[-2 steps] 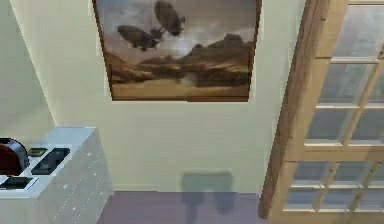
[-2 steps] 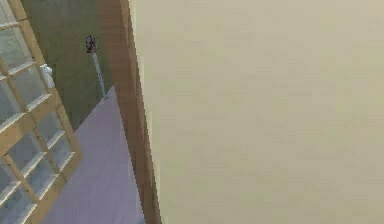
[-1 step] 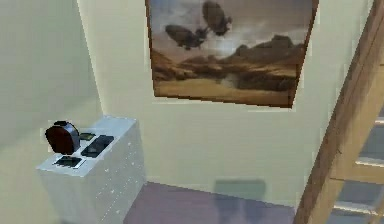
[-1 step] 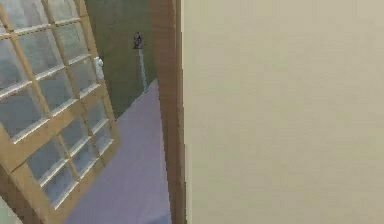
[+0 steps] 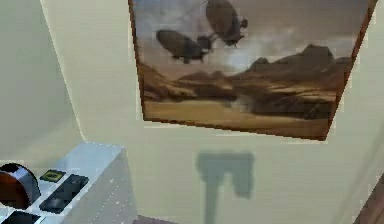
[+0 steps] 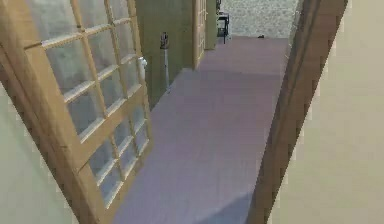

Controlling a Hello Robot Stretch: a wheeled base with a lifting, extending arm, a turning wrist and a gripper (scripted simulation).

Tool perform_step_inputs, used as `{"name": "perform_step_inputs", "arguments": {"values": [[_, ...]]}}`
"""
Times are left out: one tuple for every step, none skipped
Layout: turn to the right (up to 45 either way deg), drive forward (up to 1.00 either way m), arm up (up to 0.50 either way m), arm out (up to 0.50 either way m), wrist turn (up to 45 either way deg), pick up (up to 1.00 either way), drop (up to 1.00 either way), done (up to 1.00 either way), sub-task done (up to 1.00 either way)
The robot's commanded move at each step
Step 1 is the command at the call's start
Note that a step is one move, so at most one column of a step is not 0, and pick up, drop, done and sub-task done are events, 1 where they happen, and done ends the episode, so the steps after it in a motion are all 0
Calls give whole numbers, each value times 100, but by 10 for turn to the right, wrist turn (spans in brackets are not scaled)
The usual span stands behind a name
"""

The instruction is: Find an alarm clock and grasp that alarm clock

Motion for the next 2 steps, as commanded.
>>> {"name": "perform_step_inputs", "arguments": {"values": [[-450,0,0,0,0,0,0,0,0],[-450,0,0,0,0,0,0,0,0]]}}
